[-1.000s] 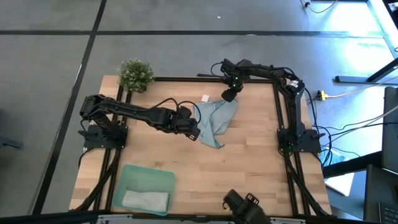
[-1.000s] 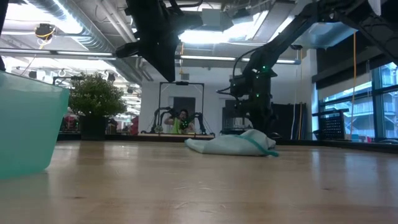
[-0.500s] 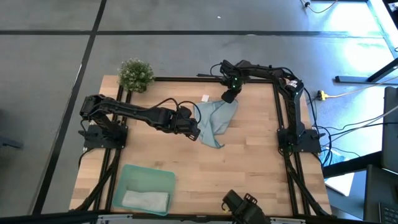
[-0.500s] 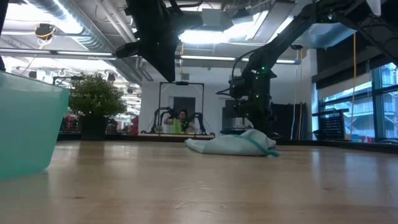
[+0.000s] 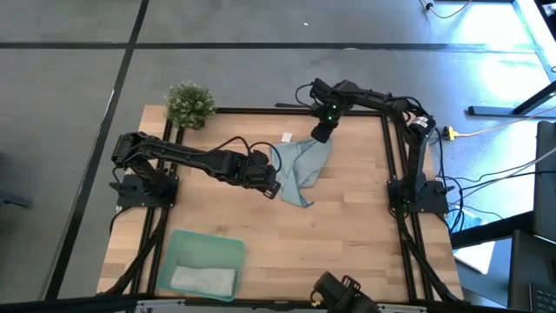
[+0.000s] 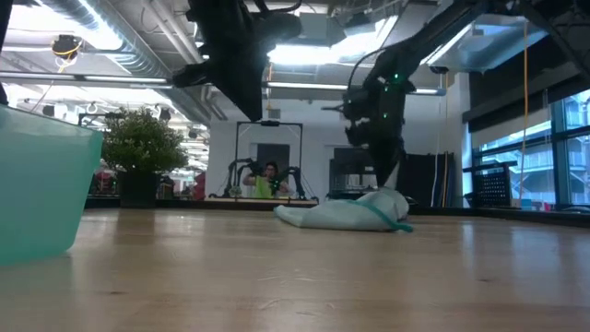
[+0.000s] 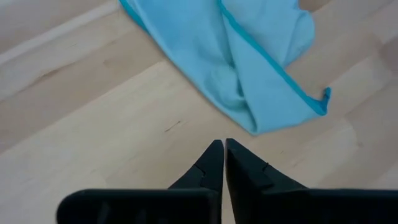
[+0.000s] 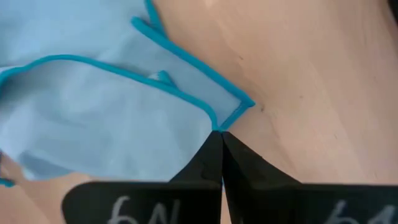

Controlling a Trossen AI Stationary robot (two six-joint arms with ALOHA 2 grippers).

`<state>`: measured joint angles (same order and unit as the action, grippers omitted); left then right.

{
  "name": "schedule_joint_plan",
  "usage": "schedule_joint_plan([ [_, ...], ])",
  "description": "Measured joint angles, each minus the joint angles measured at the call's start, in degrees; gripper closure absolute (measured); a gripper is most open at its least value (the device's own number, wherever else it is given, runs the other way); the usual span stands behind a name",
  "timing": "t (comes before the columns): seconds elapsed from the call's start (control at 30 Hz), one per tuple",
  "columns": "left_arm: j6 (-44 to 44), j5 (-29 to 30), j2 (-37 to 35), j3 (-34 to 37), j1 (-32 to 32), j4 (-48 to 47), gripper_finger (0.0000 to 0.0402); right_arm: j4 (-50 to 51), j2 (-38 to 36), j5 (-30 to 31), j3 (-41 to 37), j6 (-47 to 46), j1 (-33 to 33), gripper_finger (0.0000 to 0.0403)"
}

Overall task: Roll microfiber towels into tight, uniform cylinder then place into a basket
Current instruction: Roll the blue microfiber cloth

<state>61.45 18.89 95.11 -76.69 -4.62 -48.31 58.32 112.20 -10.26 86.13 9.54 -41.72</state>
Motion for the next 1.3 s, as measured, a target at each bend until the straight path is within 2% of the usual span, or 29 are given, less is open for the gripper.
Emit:
schedule_joint_plan([
  [0.2, -3.21, -0.19, 0.72, 0.04, -0.27, 5.32, 0.035, 0.04, -3.29, 0.04, 0.0, -0.04, 0.64, 0.0401],
  [0.3, -6.13, -0.15, 1.76, -0.02, -0.33, 11.2, 0.0329, -0.06, -3.89, 0.07, 0.0, 0.04, 0.73, 0.0401],
  [0.37, -12.23, 0.0, 2.76, 0.11, -0.69, 15.47, 0.0321, -0.09, -3.99, 0.07, 0.0, 0.44, 0.72, 0.0401],
  [0.47, -26.33, -0.1, 6.03, -0.03, -1.57, 25.04, 0.0318, -0.02, -3.99, 0.09, 0.0, 1.61, 0.72, 0.0402],
  [0.53, -33.71, -2.44, 9.08, 0.03, -2.01, 31.35, 0.0318, 0.16, -3.99, 0.11, 0.02, 2.76, 0.71, 0.0402],
  [0.67, -43.51, -6.86, 13.97, 0.02, -1.97, 35.39, 0.0318, 0.56, -3.99, 0.13, 0.02, 2.98, 0.75, 0.0402],
  [0.77, -48.84, -7.27, 16.74, 0.13, -1.83, 36.7, 0.0318, 0.62, -3.99, 0.13, 0.02, 3.07, 0.73, 0.0402],
  [0.97, -55.97, -12.26, 21.09, 0.02, -0.83, 41.88, 0.0318, 0.81, -3.99, 0.12, 0.02, 3.15, 0.73, 0.0402],
  [1.07, -57.72, -12.59, 22.24, -0.09, -0.72, 44.2, 0.0317, 0.86, -3.99, 0.13, 0.02, 3.11, 0.73, 0.0402],
  [1.3, -59.49, -14.15, 23.69, 0.11, 0.25, 43.0, 0.0317, 0.76, -3.99, 0.13, 0.02, 3.02, 0.71, 0.0402],
])
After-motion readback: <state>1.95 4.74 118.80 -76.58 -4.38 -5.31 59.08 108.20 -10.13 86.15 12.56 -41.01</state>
